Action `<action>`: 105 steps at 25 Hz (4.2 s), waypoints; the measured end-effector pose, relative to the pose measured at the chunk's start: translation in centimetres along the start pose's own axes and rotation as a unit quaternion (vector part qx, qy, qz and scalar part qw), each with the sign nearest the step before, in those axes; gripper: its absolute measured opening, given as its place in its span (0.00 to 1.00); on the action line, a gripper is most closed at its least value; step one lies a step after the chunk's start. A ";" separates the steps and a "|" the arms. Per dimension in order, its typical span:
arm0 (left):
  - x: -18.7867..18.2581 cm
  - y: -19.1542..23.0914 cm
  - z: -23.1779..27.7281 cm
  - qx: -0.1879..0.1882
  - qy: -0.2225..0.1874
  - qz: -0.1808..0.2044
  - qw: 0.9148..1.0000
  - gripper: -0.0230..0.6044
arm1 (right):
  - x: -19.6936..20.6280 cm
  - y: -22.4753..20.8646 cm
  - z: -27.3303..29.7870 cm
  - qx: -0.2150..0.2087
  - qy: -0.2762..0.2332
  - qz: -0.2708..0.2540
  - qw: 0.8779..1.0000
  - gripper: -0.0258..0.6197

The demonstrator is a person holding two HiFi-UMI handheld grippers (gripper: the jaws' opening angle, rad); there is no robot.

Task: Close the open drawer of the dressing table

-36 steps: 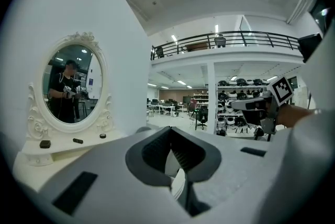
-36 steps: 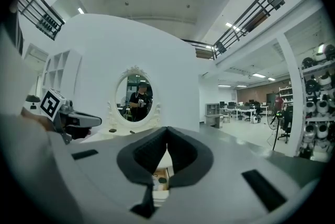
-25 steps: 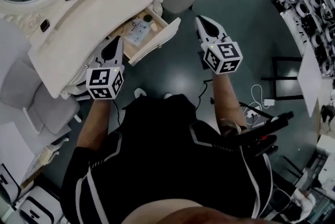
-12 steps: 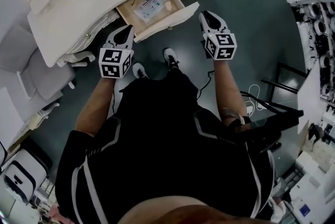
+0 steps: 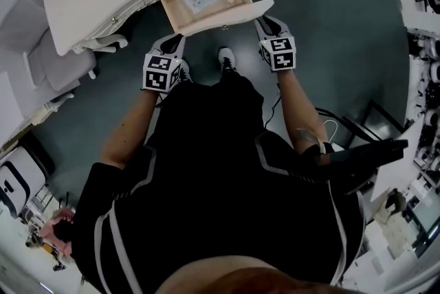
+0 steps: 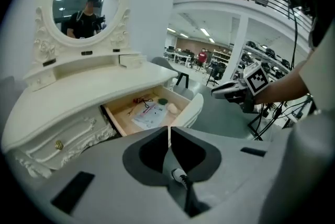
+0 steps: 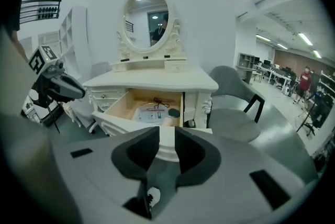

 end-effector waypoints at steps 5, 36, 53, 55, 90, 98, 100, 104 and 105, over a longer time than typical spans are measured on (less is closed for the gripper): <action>2.2 -0.2 2.7 -0.039 0.032 -0.041 0.998 0.04 | 2.6 -1.1 3.3 -0.031 0.045 -0.009 0.998 0.19; 6.2 2.2 2.4 -0.178 0.037 -0.221 0.958 0.04 | 0.7 -4.9 12.9 -0.084 0.085 -0.002 0.993 0.05; 5.9 3.1 -1.7 -0.254 0.000 -0.269 0.929 0.04 | -5.2 -6.4 19.6 -0.087 0.069 0.001 0.994 0.05; 5.6 3.3 -2.2 -0.261 -0.009 -0.279 0.924 0.04 | -5.8 -6.5 20.2 -0.086 0.065 0.005 0.994 0.05; 0.3 4.9 -6.4 -0.250 -0.073 -0.241 0.935 0.04 | -9.2 -6.2 22.9 -0.038 -0.001 0.040 0.998 0.05; -2.1 7.0 -8.8 -0.230 -0.120 -0.201 0.945 0.04 | -9.5 -4.9 17.1 -0.028 0.003 0.066 0.997 0.05; -2.5 7.8 -9.2 -0.223 -0.130 -0.192 0.947 0.04 | -10.6 -4.4 15.6 -0.028 -0.008 0.067 0.997 0.05; -4.8 10.1 -9.4 -0.188 -0.160 -0.150 0.957 0.04 | -13.5 -4.3 12.2 -0.004 -0.043 0.073 0.996 0.05; -5.3 10.4 -9.7 -0.184 -0.167 -0.142 0.958 0.04 | -14.3 -4.0 11.4 -0.004 -0.053 0.073 0.996 0.05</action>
Point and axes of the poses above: the fingertips, and each gripper's own axes: z forward along the fingers, y to its left, x out of its underside, the point moved 8 cm from there along -z, backward along the fingers, and after that the axes turned 2 degrees about y, right-handed, at the moved point
